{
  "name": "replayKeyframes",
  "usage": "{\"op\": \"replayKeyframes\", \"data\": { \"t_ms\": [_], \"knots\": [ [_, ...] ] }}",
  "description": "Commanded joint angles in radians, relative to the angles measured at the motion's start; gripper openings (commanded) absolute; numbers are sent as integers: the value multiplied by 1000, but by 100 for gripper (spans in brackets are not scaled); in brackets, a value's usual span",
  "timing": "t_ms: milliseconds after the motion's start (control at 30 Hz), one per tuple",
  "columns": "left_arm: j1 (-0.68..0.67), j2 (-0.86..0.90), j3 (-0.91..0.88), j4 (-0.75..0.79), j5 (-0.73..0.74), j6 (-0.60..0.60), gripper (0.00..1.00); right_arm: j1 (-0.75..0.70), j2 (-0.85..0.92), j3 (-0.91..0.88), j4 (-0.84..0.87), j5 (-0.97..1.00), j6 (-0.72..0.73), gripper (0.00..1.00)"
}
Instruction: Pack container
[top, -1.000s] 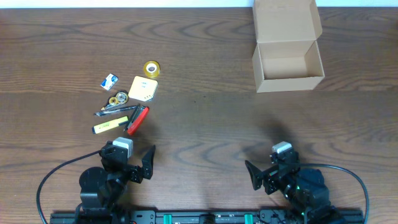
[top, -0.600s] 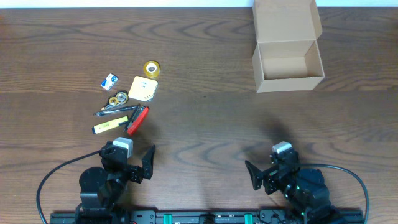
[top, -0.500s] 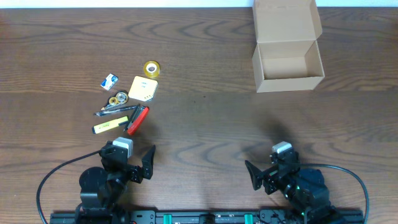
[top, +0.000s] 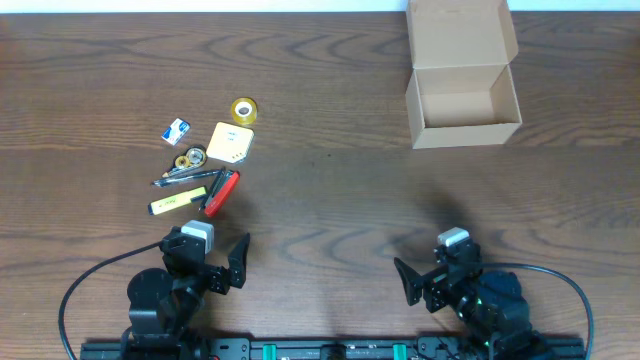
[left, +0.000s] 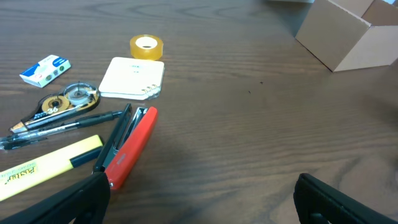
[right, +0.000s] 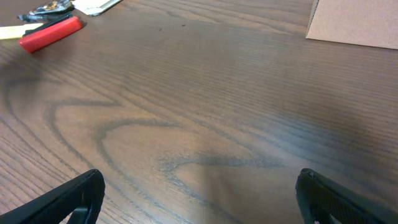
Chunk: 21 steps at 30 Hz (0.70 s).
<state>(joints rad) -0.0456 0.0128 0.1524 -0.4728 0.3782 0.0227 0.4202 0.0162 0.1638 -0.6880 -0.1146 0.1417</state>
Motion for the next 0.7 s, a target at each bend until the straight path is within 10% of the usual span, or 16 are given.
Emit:
{"op": "replayKeyframes", "data": {
  "t_ms": [0,467,667],
  "knots": [
    [6,-9,-17,-2,7,-3,95,-7,-11,-4,1,10,11,99],
    [6,-9,-17,-2,7,-3,95,-7,-11,-4,10,5,18,99],
    [6,-9,-17,-2,7,-3,95,-7,-11,-4,167,-47,349,99]
  ]
}}
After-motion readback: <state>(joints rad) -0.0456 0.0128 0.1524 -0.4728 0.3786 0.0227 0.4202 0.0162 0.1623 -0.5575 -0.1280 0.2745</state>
